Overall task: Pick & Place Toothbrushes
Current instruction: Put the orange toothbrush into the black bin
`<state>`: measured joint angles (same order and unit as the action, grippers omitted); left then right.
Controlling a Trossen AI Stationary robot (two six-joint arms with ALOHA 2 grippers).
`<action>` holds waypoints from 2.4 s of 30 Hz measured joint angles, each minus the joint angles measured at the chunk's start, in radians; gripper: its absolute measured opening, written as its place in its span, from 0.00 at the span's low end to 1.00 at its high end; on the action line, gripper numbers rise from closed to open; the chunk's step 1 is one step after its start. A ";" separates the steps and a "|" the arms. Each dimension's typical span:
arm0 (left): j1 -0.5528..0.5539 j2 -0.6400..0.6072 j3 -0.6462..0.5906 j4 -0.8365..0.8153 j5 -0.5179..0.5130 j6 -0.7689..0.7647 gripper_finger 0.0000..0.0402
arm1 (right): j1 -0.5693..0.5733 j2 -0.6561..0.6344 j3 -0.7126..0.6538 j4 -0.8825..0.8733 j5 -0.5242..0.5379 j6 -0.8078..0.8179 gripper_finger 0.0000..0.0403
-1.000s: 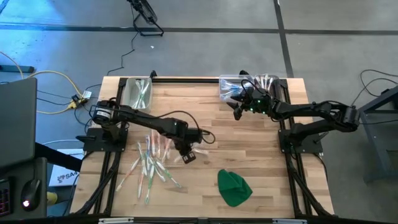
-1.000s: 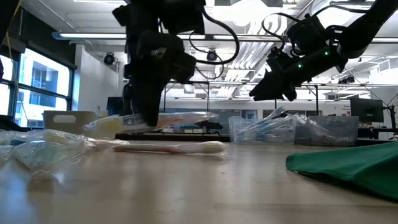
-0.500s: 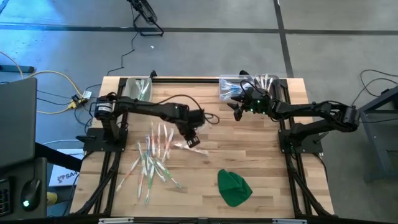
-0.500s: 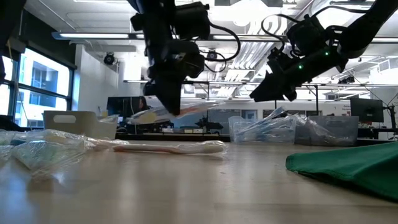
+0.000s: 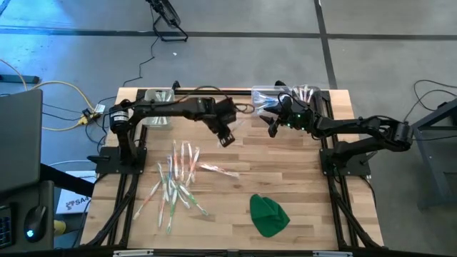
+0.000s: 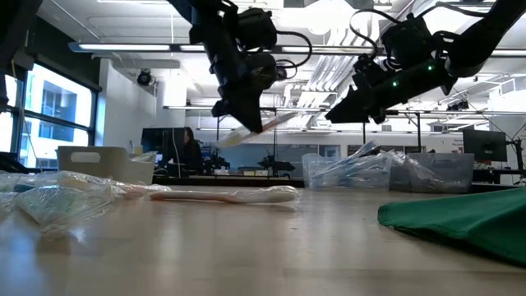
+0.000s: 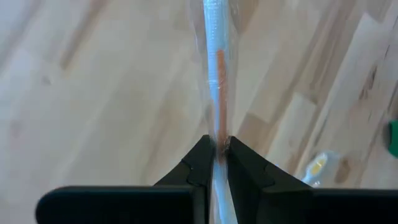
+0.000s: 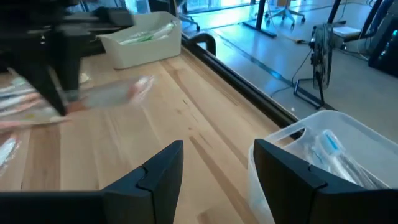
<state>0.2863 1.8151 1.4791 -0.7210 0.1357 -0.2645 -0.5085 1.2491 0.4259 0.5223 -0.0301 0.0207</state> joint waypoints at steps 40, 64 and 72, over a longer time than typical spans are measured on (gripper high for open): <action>0.071 0.016 0.063 0.430 0.102 0.370 0.08 | 0.000 0.043 0.000 0.281 -0.177 0.104 0.47; 0.015 0.014 0.063 0.448 0.004 0.365 0.08 | 0.020 0.053 0.000 0.382 -0.340 0.115 0.47; -0.005 0.017 0.063 0.485 0.015 0.361 0.08 | 0.021 0.053 0.000 0.381 -0.368 0.111 0.47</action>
<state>0.2811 1.8322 1.5417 -0.2356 0.1508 0.0964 -0.4873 1.3022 0.4259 0.9031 -0.3977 0.1314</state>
